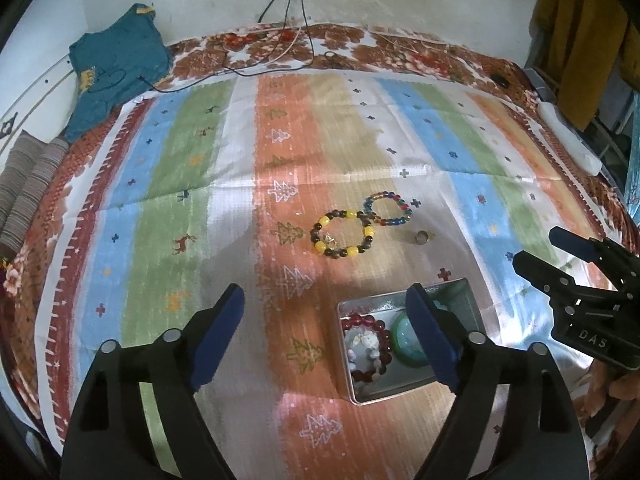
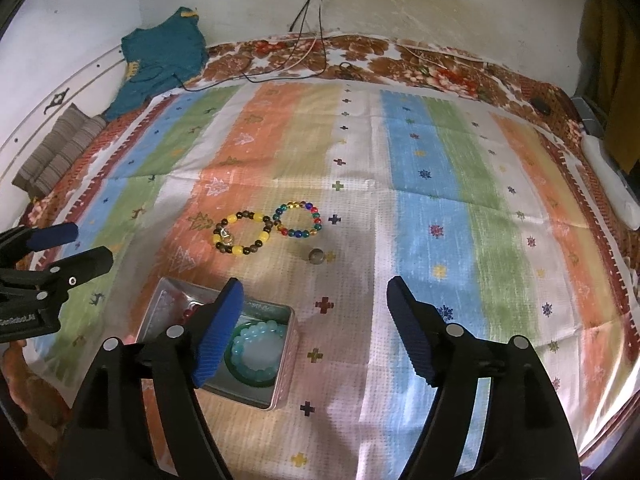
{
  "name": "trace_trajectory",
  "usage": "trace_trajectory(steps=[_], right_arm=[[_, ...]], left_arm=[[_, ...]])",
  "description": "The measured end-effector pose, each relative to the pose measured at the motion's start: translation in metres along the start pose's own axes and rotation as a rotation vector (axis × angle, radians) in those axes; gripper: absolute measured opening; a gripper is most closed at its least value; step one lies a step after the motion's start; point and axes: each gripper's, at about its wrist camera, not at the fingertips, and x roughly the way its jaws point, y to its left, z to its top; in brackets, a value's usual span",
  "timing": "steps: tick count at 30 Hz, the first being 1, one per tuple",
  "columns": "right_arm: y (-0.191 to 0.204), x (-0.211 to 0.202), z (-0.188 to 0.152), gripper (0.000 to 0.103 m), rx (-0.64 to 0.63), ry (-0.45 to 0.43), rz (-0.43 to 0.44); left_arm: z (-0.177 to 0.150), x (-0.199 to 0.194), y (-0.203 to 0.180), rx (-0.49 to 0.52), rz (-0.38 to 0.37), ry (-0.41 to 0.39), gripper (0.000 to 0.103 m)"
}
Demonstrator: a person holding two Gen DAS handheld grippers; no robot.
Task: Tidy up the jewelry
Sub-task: 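Move both open tools toward the yellow-black and multicolour bracelets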
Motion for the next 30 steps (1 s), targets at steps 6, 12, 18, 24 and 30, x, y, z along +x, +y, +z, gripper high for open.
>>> trace_trajectory(steps=[6,12,18,24,30], right_arm=[[-0.004,0.006,0.005,0.083,0.009,0.017,0.001],[-0.002,0.012,0.008,0.089,0.000,0.032,-0.004],[-0.003,0.018,0.017,0.091,-0.007,0.029,-0.020],[-0.007,0.029,0.025,0.091,-0.004,0.045,-0.015],[-0.012,0.039,0.033,0.091,0.008,0.057,-0.004]], left_arm=[[0.005,0.005,0.001,0.010,0.017,0.002,0.095],[0.010,0.017,0.007,0.017,0.061,0.015,0.097],[0.019,0.026,0.014,0.002,0.081,0.026,0.097],[0.028,0.038,0.013,0.014,0.087,0.038,0.097],[0.037,0.051,0.014,0.016,0.097,0.049,0.097]])
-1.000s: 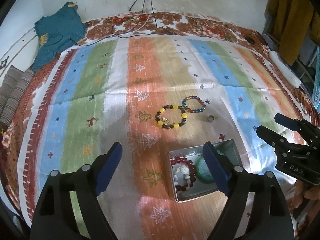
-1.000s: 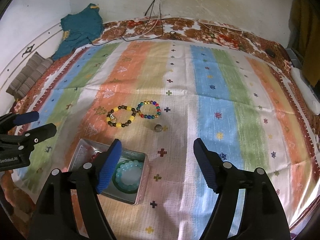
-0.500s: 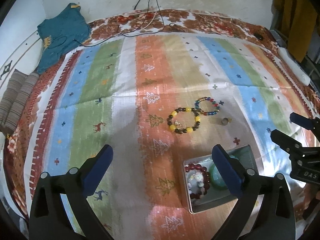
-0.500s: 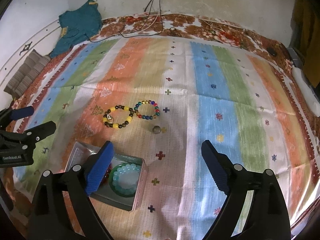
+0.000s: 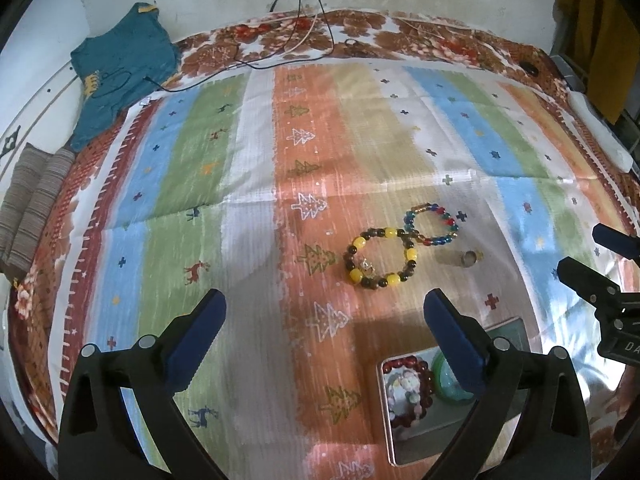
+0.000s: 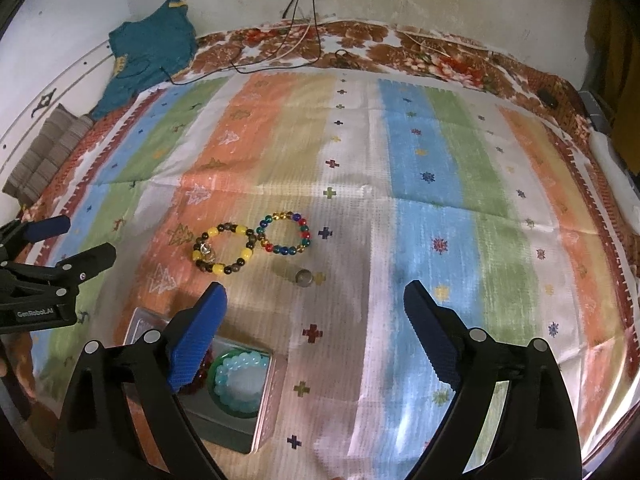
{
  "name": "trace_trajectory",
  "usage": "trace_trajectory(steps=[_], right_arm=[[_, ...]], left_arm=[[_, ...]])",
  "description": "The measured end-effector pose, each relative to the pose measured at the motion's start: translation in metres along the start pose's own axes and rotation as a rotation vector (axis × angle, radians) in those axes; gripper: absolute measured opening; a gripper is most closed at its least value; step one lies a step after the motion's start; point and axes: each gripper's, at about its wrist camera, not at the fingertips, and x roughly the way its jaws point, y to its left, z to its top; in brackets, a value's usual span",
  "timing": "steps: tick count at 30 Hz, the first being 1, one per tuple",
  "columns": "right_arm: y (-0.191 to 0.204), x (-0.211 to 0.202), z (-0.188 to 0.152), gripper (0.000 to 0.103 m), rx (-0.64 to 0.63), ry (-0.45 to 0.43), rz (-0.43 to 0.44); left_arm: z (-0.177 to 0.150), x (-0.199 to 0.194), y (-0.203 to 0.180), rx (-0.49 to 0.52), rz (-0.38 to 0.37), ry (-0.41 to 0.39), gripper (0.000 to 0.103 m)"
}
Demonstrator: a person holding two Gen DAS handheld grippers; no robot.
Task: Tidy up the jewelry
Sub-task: 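Move both open tools toward the yellow-black and multicolour bracelets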
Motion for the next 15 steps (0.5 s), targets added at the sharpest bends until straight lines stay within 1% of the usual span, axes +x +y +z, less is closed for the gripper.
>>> trace_trajectory(steps=[15], right_arm=[[-0.005,0.031,0.021,0.091,0.001,0.045,-0.018]], left_arm=[[0.018,0.031,-0.005,0.027,0.008,0.044,0.097]])
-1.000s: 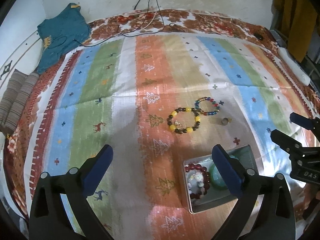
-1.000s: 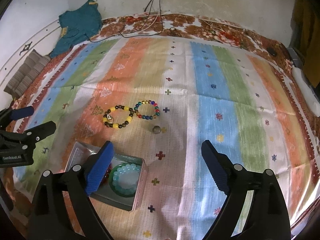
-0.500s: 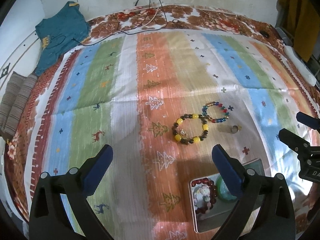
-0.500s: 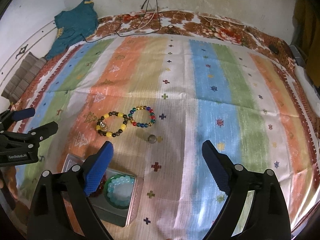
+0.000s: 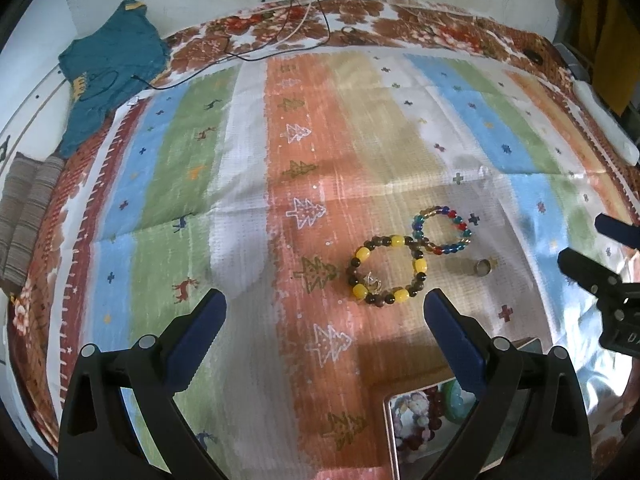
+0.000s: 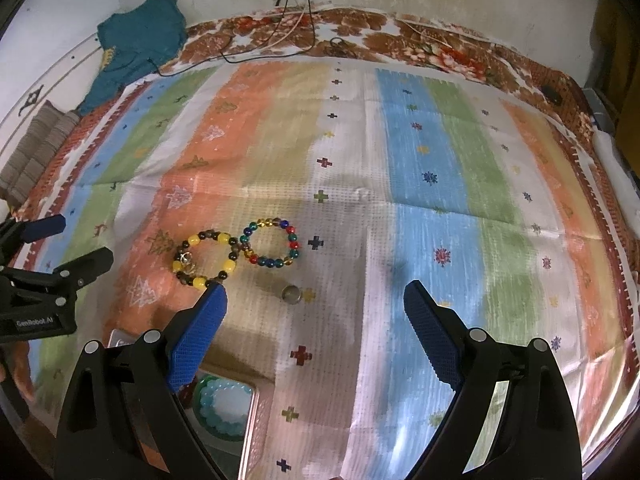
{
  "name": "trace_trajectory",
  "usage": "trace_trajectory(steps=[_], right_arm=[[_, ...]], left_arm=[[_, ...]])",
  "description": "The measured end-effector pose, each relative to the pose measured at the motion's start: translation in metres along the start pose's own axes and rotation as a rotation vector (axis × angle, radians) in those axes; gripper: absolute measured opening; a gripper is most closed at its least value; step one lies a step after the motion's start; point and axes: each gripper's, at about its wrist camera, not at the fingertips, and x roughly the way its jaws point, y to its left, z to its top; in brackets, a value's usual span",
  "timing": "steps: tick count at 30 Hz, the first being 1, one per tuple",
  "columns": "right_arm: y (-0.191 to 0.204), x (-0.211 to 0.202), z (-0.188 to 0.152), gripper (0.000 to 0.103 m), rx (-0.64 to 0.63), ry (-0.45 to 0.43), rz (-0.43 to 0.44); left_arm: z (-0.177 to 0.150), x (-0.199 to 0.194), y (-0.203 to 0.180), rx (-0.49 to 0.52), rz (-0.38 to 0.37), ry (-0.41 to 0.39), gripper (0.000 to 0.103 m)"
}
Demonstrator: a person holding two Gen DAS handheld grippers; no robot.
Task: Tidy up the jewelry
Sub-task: 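Move both open tools toward the yellow-black and multicolour bracelets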
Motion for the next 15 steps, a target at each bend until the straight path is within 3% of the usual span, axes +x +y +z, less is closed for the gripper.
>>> trace_trajectory(steps=[15], right_arm=[[-0.006,0.029,0.014,0.091,0.017,0.048,0.003]], left_arm=[[0.016,0.029,-0.011,0.037,-0.017,0.058,0.097]])
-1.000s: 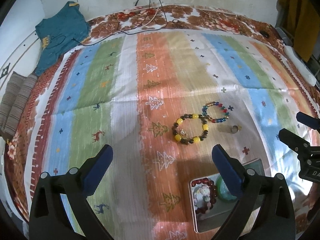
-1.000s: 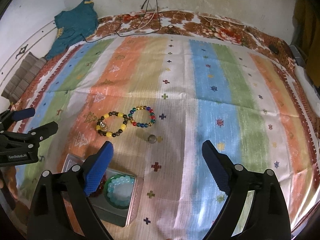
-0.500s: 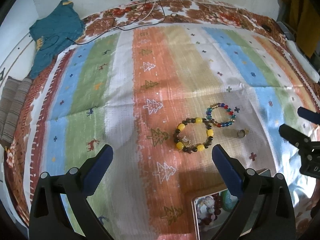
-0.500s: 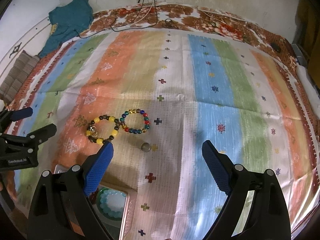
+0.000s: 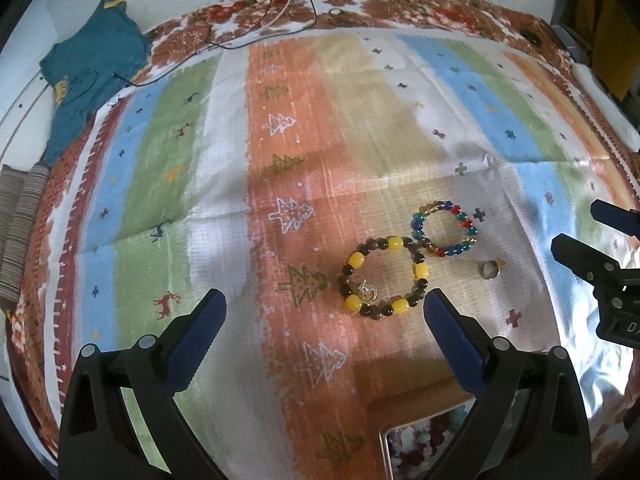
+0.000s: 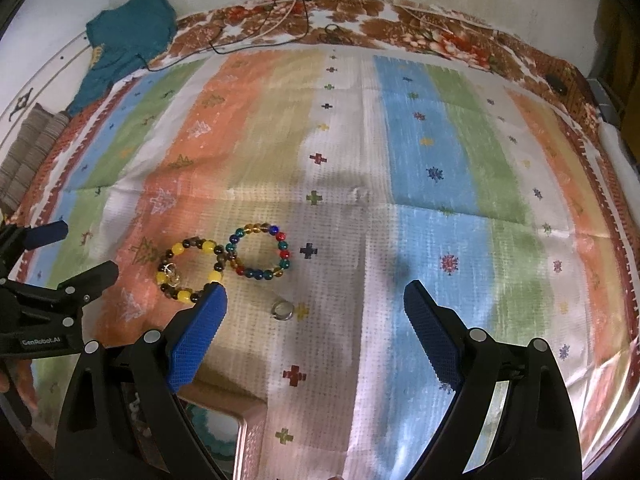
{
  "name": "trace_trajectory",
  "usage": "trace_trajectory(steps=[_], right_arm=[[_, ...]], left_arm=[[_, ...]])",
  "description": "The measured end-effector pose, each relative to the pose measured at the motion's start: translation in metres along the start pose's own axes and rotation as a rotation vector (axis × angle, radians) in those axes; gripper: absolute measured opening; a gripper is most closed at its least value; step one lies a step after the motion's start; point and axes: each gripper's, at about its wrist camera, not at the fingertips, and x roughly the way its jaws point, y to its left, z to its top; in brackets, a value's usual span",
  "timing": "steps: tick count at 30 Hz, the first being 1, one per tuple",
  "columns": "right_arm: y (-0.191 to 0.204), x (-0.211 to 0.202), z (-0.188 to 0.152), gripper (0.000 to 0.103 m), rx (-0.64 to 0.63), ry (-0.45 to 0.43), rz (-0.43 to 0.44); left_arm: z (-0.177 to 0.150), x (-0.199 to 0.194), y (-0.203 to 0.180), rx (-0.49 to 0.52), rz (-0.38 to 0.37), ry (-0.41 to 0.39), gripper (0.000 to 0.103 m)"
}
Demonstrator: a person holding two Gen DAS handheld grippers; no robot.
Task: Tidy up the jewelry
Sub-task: 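Move both open tools toward the yellow-black and multicolour bracelets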
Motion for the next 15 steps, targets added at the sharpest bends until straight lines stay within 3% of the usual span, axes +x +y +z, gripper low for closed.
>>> trace_trajectory(steps=[15], right_arm=[[-0.002,0.044,0.013,0.091,0.005,0.076,-0.001]], left_arm=[[0.012,0.049,0.002,0.042,0.010,0.101,0.093]])
